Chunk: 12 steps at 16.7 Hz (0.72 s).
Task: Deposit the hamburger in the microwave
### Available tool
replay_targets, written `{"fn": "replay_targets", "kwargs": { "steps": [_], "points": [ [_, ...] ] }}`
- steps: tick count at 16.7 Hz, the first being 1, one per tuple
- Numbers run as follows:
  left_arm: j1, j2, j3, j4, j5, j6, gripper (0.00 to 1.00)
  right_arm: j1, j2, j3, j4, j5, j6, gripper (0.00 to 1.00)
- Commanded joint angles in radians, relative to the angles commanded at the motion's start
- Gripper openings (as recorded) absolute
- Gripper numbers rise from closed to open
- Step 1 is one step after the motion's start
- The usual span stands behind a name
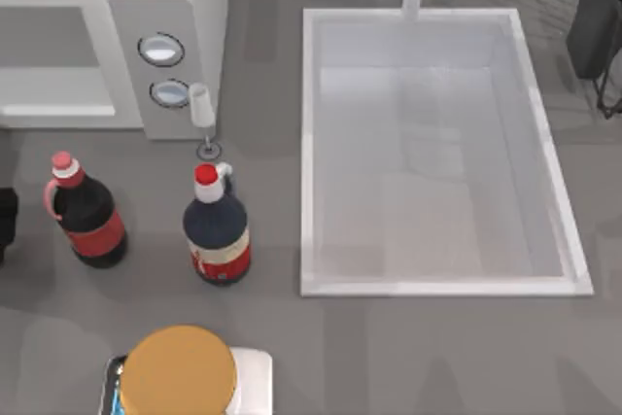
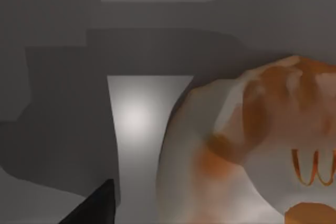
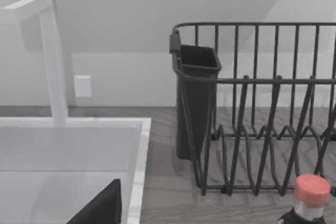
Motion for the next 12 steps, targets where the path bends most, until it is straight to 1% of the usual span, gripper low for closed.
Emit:
{"fn": "replay_targets", "kwargs": {
  "steps": [6,7,12],
  "points": [
    [0.000,0.000,0.000,0.000,0.000,0.000,0.02,0.000,0.000,0.000,0.000,0.000,0.000,1.00],
    [0.000,0.000,0.000,0.000,0.000,0.000,0.00,0.000,0.000,0.000,0.000,0.000,0.000,1.00],
    [0.000,0.000,0.000,0.000,0.000,0.000,0.00,0.000,0.000,0.000,0.000,0.000,0.000,1.00]
  ]
}}
